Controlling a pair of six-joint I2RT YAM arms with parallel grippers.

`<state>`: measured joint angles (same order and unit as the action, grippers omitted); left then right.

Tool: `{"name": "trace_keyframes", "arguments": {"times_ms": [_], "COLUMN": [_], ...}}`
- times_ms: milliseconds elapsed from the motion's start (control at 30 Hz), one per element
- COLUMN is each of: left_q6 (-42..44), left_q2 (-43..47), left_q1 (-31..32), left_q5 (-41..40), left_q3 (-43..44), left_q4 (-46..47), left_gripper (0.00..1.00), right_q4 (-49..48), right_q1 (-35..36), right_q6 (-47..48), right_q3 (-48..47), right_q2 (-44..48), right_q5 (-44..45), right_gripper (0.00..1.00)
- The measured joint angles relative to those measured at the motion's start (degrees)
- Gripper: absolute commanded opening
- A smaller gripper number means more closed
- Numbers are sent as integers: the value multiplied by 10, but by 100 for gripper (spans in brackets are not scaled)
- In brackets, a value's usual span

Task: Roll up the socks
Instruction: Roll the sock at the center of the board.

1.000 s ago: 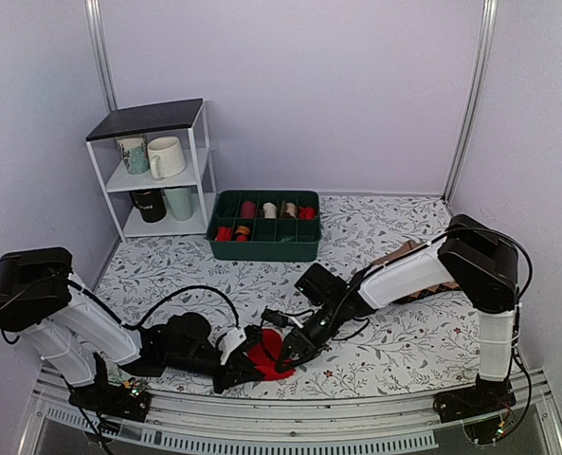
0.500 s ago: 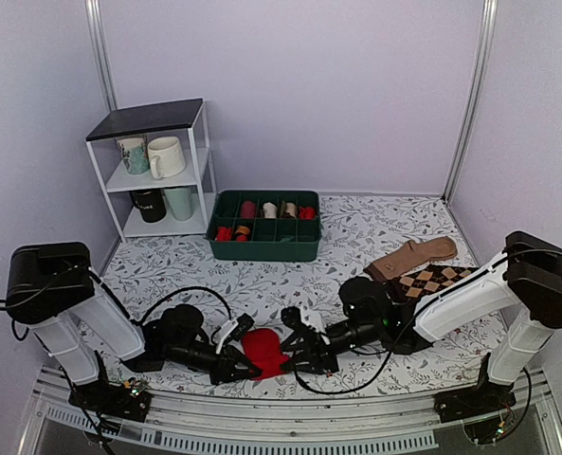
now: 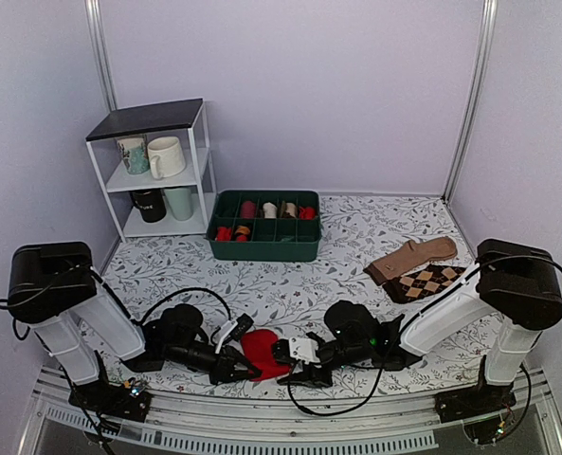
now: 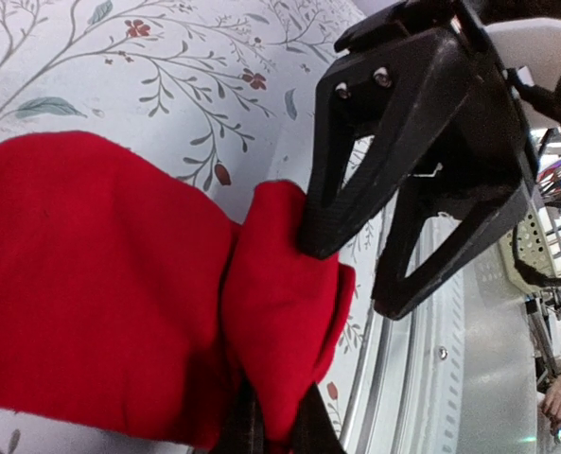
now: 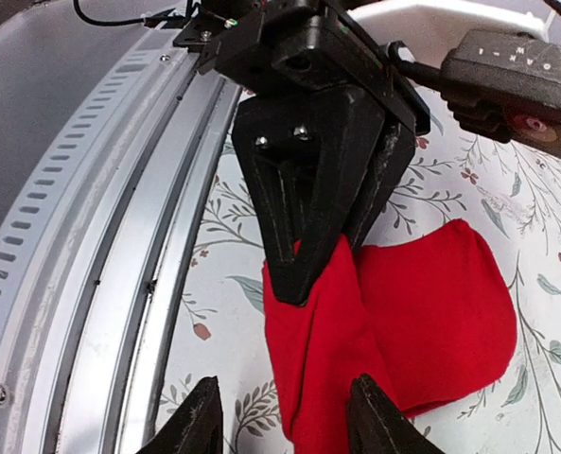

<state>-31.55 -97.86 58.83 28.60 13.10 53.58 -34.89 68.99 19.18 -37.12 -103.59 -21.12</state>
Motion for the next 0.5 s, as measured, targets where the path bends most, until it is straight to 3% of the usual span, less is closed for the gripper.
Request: {"name": "trace_keyframes", "arguments": {"times_ms": [500], "left_q6": [0], "left_q2": [-9], "left_q1": [-5], "left_q5": [14], "left_q3": [0], "left_q4": [9], "left_gripper": [0], "right_q4": [-31], "right_q1": [0], "right_q6": [25], "right_q3": [-8], "right_q2": [-26], "right_q5": [61], "right_gripper": [53]}}
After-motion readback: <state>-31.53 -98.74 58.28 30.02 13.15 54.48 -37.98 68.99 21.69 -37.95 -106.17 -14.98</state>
